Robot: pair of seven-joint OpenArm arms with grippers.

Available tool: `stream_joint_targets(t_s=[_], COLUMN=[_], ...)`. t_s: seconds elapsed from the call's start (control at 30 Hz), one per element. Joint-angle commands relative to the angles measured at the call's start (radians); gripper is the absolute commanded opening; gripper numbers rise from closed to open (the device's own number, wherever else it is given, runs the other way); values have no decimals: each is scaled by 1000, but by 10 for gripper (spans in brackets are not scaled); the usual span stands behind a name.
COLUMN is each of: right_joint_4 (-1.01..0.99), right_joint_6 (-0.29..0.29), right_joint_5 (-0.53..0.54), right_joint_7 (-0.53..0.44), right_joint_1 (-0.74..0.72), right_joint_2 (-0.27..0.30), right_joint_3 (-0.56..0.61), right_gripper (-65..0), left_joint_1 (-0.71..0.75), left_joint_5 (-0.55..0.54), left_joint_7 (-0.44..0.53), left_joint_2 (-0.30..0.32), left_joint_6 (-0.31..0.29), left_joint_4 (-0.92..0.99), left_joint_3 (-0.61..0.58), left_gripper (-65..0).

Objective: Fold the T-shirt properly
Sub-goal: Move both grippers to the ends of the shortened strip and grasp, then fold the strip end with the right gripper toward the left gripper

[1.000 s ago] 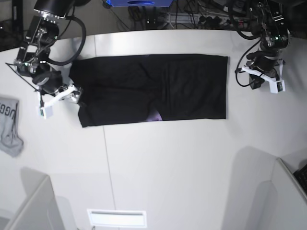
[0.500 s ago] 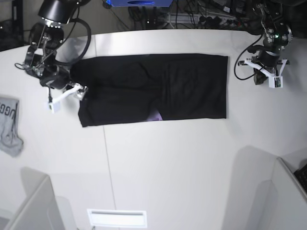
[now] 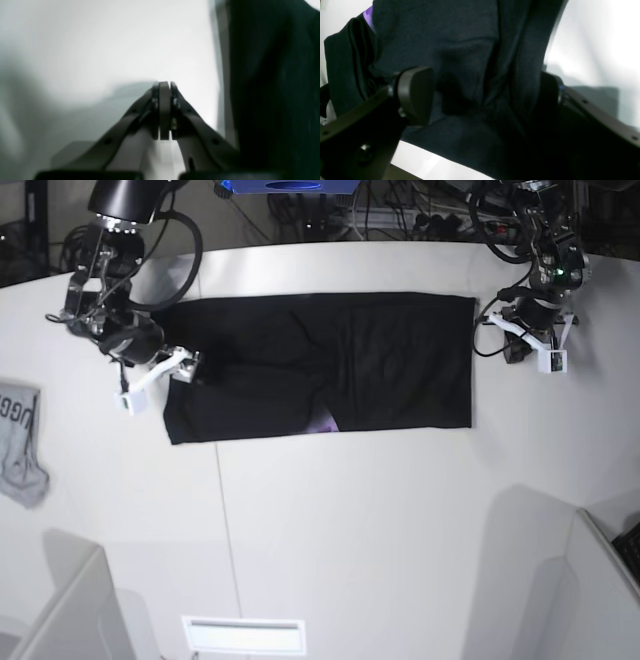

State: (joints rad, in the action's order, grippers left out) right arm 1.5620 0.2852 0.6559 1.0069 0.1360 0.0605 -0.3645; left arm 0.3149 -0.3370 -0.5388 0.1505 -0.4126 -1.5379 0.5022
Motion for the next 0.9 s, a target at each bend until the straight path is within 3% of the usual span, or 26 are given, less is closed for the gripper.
stream_joint_targets(t_s=[0.0,0.07,0.3,0.5,0.67,0.87], right_joint_4=[-22,-58,-131,-114,48,151], right_joint_6=[-5,-5,-5,-5,-8,-139], right_joint_5=[-18,-18,-23,-23,-25,-25], right_joint_7=[31,31,30,28,39,33], right_joint_1=[-3,-14,-55,-85,-63,-52], right_joint_2=[6,9,28,46,55,77], right_joint_3=[0,2,0,2,5,81], right_gripper=[-155,-243,-650,-650,-650,-650], left_joint_1=[-3,-15,-29,-50,-55,-76], left_joint_5=[8,8,8,8,8,8], left_joint_7=[-11,-11,-11,-11,-11,-11], left_joint_2=[8,10,10,10,10,10], left_joint_6=[1,1,4,5,14,113], left_joint_4=[-3,6,17,21,20,7], left_joint_3=[-1,-40,-141,-227,-302,-419], left_gripper=[-650,-650,-650,-650,-650,-650])
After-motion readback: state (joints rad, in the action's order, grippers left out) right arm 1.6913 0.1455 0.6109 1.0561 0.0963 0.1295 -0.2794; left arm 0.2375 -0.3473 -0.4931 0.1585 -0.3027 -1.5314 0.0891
